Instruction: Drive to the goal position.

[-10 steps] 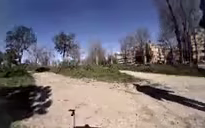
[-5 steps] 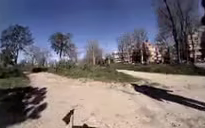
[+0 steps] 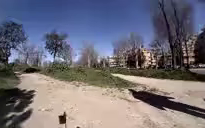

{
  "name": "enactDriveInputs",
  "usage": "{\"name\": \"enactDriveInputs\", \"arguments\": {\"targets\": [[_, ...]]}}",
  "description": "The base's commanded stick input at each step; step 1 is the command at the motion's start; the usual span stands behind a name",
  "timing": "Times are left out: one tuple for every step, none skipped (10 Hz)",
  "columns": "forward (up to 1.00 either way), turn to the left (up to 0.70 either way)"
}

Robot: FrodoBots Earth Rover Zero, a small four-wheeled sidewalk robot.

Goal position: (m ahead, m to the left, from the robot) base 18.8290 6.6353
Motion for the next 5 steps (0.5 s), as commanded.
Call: {"name": "enactDriveInputs", "arguments": {"targets": [[0.7,-0.34],[0.7,-0.34],[0.7,-0.34],[0.7,-0.34],[0.7,-0.06]]}}
